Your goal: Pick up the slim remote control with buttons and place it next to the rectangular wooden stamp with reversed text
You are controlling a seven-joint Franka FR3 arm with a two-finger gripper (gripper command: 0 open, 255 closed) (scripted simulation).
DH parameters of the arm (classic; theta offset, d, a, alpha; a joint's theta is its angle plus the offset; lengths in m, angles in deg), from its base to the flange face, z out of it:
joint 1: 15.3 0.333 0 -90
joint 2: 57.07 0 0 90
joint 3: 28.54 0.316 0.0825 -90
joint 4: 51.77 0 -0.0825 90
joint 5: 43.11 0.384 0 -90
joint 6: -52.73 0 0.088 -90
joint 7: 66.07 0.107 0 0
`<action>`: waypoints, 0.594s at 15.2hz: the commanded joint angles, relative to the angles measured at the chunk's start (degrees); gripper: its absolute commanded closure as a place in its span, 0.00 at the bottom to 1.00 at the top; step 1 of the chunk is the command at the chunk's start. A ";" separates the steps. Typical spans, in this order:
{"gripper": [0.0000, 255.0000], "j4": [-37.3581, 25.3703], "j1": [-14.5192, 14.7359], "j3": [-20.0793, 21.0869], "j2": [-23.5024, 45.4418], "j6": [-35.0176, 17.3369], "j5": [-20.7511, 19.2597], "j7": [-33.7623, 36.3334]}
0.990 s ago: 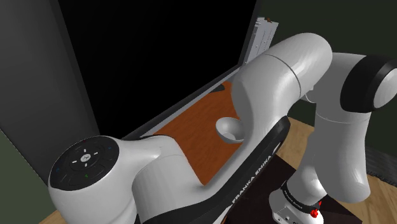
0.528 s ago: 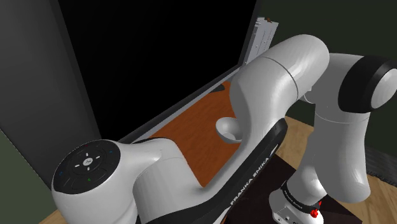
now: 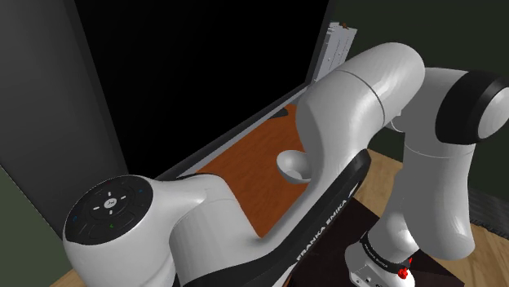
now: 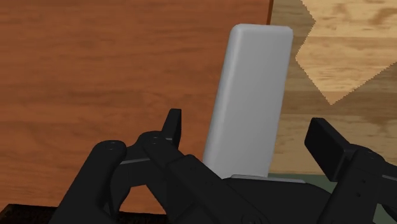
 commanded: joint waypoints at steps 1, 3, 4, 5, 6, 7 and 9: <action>0.00 -0.87 -0.62 0.83 -1.63 2.16 1.37 -0.85; 0.00 -2.33 -1.14 1.62 -3.25 4.84 2.78 -1.74; 0.00 -2.33 -1.14 1.62 -3.25 4.84 2.79 -1.74; 0.00 -2.32 -1.14 1.62 -3.25 4.84 2.79 -1.74; 0.00 -2.32 -1.13 1.62 -3.25 4.84 2.79 -1.74; 0.00 -2.33 -1.13 1.62 -3.25 4.84 2.79 -1.74; 0.00 -2.33 -1.13 1.62 -3.25 4.84 2.79 -1.74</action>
